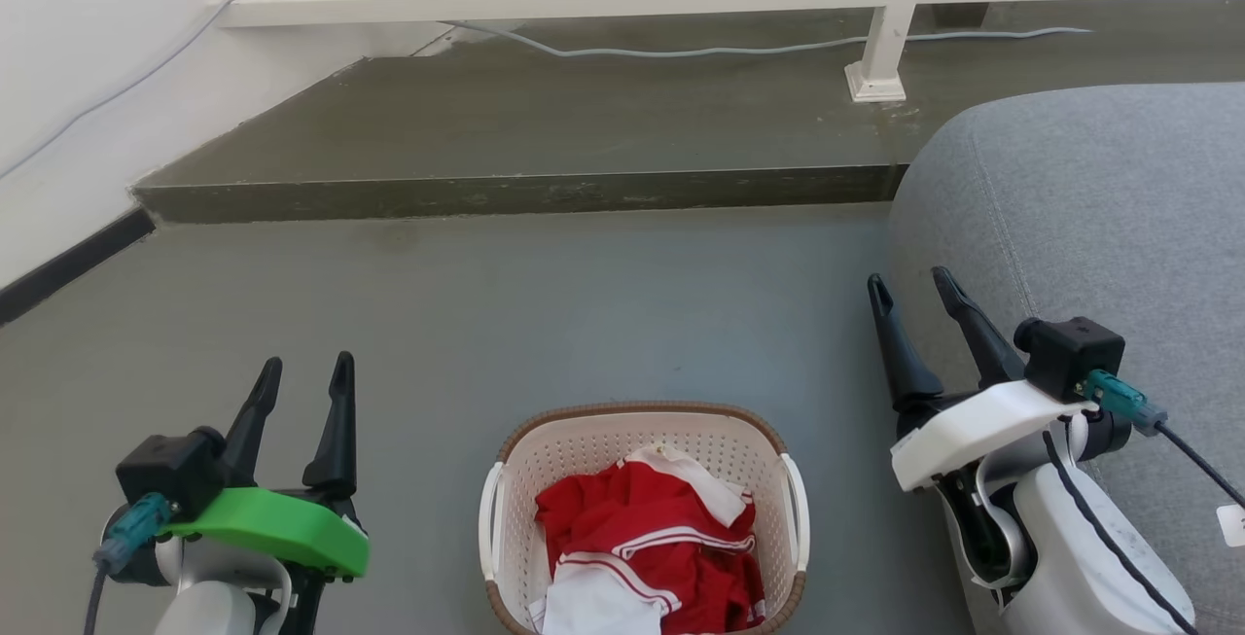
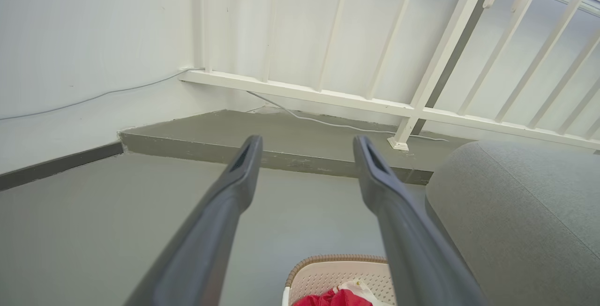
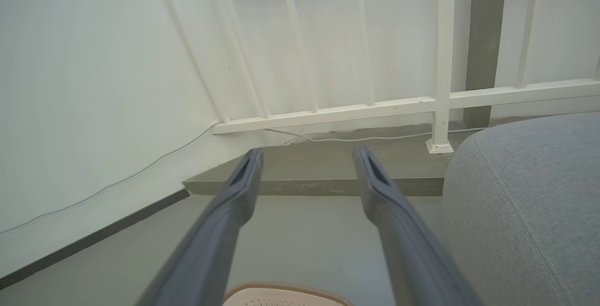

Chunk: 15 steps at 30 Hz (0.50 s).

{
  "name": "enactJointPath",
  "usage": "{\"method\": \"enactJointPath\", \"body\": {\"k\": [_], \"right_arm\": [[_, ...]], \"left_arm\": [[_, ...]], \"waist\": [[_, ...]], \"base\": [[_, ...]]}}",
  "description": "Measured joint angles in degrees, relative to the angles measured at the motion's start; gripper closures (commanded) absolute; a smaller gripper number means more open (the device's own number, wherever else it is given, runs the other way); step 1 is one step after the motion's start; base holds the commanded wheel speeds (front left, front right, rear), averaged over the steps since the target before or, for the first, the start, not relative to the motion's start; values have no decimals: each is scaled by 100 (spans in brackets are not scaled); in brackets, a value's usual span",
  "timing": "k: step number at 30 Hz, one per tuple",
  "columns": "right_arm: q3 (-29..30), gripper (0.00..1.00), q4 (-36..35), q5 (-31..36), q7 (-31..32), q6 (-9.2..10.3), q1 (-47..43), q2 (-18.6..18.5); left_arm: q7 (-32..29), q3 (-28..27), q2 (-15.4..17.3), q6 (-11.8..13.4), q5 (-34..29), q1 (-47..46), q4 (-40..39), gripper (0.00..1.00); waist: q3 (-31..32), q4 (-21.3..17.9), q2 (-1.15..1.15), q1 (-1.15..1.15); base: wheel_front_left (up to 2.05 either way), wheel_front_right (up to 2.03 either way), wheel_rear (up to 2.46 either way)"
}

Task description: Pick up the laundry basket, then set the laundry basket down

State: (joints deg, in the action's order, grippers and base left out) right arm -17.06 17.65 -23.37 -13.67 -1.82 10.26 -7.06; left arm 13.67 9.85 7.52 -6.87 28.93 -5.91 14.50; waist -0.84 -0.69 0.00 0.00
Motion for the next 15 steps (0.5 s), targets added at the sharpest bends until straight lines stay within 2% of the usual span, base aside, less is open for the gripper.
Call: {"method": "enactJointPath", "body": {"k": [4, 15], "right_arm": [[-13, 0, 23, 298, -51, 1, 17, 15], [48, 0, 113, 356, -76, 1, 18, 78]], "left_arm": [[60, 30, -9, -2, -286, -6, -1, 0], [60, -21, -73, -16, -302, -28, 1, 0]], "waist": [[6, -6, 0, 0], [-3, -11, 0, 0]], "base": [[0, 0, 0], [0, 0, 0]]}}
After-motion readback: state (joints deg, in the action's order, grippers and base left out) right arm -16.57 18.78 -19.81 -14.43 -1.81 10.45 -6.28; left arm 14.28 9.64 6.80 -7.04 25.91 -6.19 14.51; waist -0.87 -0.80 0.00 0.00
